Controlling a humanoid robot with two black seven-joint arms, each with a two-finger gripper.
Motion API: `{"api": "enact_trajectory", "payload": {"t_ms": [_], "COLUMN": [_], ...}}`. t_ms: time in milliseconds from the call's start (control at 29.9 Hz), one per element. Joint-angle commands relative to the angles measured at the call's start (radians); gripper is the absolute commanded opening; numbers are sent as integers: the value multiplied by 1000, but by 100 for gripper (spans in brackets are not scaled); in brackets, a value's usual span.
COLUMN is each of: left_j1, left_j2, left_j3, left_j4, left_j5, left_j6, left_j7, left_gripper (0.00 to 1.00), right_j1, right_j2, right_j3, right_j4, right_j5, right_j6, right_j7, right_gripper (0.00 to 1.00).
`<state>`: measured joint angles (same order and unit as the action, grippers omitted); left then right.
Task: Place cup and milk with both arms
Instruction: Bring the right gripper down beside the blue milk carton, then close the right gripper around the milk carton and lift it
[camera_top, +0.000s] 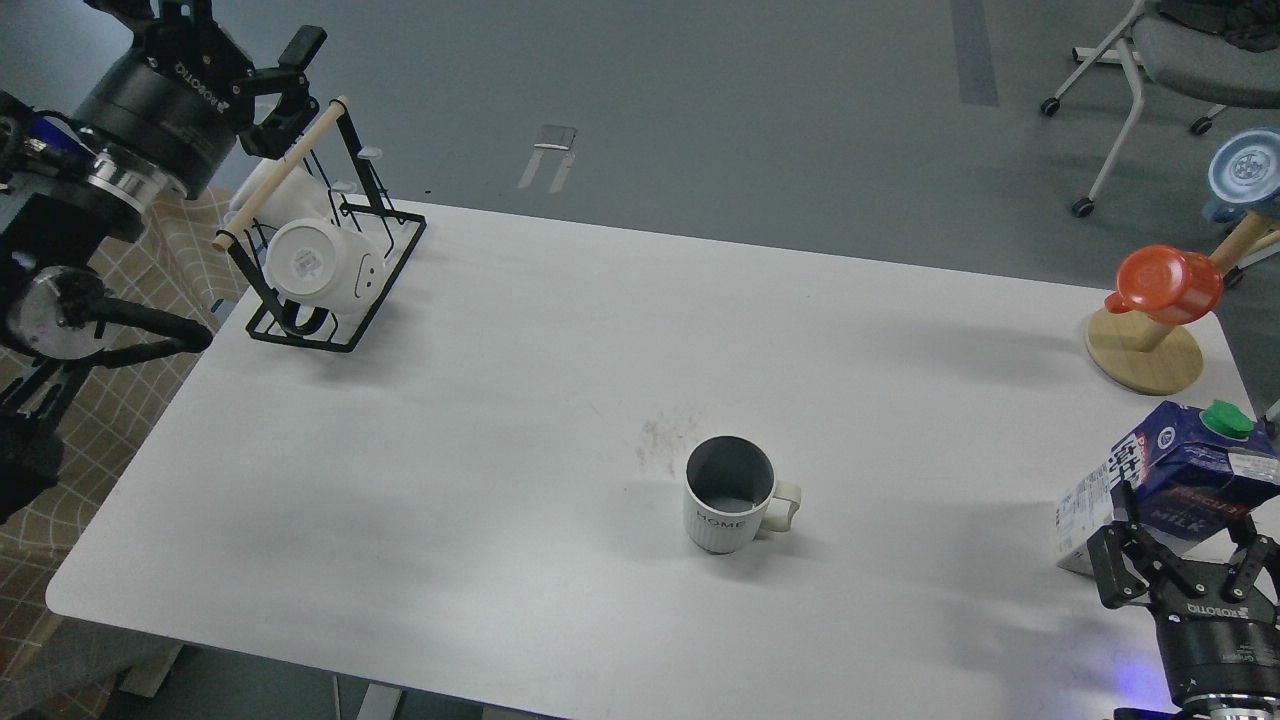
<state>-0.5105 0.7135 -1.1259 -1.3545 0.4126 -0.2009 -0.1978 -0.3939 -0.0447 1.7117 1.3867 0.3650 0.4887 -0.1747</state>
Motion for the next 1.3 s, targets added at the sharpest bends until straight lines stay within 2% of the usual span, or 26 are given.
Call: {"api": "enact_trajectory", "payload": {"t_ms": [0, 167, 534, 835, 1269], "left_j1": [0, 1, 1, -3, 1], "left_j2": [3, 3, -6, -5, -8], "left_j3": [0, 0, 5, 8, 12], "left_j4": [1, 5, 14, 14, 15], "left_j5": [0, 0, 3, 3, 5], "left_j6": [0, -2, -2, 0, 0], "left_j7": [-2, -3, -5, -5, 3], "left_gripper": [98, 98, 98, 98, 98], "right_j1": [43, 72, 56, 17, 21], "right_j2": [0, -1, -3, 0, 25], "right_j3": [3, 0, -3, -15, -98], "right_j4": [-28, -43, -28, -23, 132], "right_j5": [0, -1, -4, -4, -1], "right_j6": [0, 0, 0, 0, 0], "right_j7": [14, 14, 14, 12, 4], "right_gripper": [91, 91, 60, 58, 58]}}
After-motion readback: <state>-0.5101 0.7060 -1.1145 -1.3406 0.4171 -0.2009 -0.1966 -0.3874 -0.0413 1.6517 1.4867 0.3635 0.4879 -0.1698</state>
